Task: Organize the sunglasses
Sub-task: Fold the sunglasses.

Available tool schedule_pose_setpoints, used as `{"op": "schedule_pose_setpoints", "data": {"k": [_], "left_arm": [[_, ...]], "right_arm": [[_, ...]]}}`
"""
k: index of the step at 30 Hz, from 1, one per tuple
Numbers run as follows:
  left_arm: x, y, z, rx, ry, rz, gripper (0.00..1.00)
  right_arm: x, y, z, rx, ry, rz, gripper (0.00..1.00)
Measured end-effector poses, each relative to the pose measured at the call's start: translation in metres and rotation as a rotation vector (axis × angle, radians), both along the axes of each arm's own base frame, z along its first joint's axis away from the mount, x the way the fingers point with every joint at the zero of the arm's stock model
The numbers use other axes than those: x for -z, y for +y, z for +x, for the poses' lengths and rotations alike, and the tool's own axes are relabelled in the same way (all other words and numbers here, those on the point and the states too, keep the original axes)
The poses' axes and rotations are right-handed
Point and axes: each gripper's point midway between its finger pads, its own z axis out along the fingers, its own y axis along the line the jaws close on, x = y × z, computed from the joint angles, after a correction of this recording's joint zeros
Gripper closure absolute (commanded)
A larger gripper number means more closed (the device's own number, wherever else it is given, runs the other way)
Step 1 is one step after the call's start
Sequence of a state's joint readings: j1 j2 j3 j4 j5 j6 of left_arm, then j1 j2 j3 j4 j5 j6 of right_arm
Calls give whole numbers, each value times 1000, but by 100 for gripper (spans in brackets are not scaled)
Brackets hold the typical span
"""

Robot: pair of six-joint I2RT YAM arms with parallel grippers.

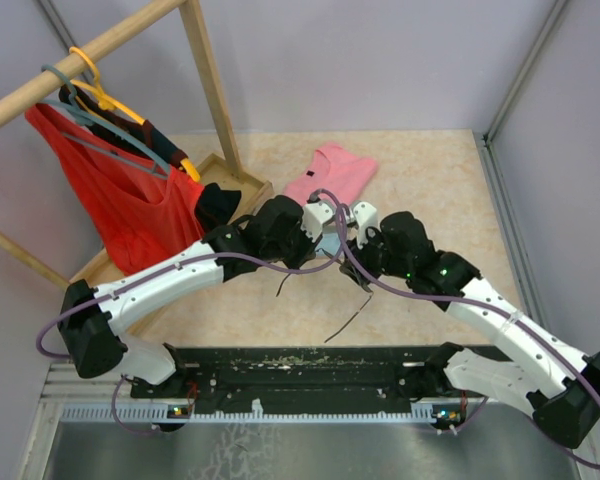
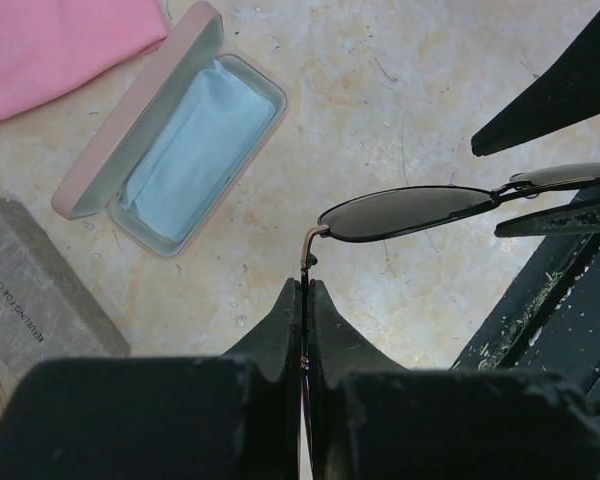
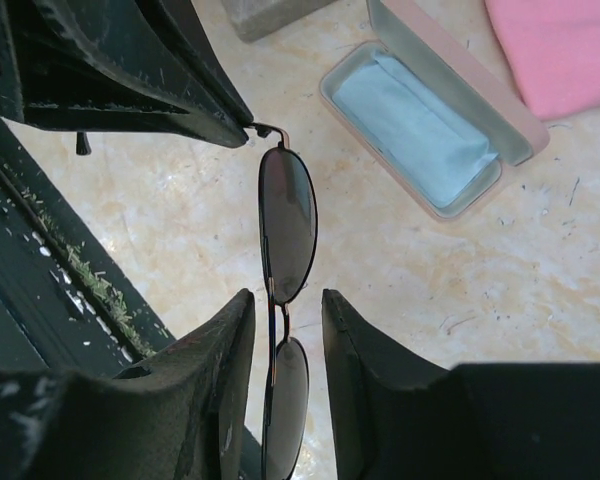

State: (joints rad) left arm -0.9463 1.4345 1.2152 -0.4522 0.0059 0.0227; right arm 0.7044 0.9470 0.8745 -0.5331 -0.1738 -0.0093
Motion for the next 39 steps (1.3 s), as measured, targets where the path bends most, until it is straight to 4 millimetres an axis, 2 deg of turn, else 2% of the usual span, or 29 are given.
{"op": "schedule_pose_setpoints", "data": {"k": [6,17,25,31,39], "left_arm": [[0,0,0,0,1,2,99],[2,0,0,0,4,7,99],[3,1,0,-2,5,8,99],[3,2,2,-7,6,10,99],[4,4,3,-12,9,14,98]], "right_arm": [[-11,2,4,0,-31,13,73],[-2,0,3,-3,-6,-19,73],[1,1,4,-4,1,-26,79],[2,1,4,-4,5,-29,73],[4,2,5,-4,10,-32,83]]}}
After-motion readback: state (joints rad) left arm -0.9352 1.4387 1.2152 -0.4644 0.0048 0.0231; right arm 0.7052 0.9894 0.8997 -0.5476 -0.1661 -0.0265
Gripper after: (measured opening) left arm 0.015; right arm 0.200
